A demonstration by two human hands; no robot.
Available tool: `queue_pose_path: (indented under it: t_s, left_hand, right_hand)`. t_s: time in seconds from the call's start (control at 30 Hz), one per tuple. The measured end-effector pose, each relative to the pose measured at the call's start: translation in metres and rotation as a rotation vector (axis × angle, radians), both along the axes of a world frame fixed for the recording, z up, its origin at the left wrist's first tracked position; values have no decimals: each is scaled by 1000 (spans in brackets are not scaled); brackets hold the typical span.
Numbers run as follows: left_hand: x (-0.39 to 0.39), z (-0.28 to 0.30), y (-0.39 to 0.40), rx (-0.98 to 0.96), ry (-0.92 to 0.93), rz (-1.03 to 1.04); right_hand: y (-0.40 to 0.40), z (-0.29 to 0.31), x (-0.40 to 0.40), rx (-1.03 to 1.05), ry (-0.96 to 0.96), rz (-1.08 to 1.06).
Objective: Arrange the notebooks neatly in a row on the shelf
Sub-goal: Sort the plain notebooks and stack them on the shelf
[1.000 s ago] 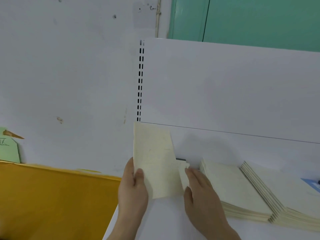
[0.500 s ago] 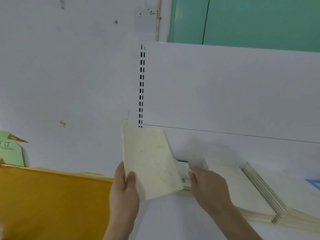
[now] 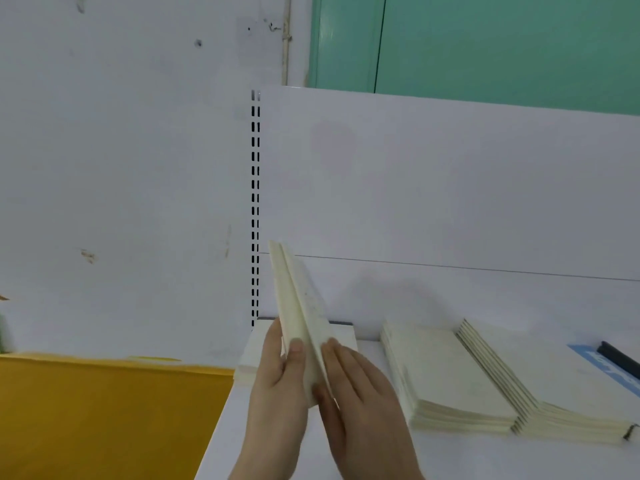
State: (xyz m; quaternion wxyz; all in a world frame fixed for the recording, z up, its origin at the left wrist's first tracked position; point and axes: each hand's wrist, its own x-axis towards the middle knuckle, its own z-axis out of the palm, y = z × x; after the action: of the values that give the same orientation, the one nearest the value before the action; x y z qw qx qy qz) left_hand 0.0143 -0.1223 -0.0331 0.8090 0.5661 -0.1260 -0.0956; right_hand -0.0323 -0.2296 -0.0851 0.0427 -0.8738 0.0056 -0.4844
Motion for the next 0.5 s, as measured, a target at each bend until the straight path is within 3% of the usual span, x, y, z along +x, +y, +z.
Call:
queue_pose_path:
  t_s: [0.23, 0.4, 0.5]
  left_hand:
    - [-8, 4, -10, 22, -196, -73]
    - [-9, 4, -21, 19, -192, -33]
    - [-10, 3, -29, 9, -189, -85]
  right_hand:
    - [6, 2, -14, 21, 101, 49]
    - [-8, 12, -37, -13, 144, 89]
    - [-30, 23, -61, 301, 91, -117]
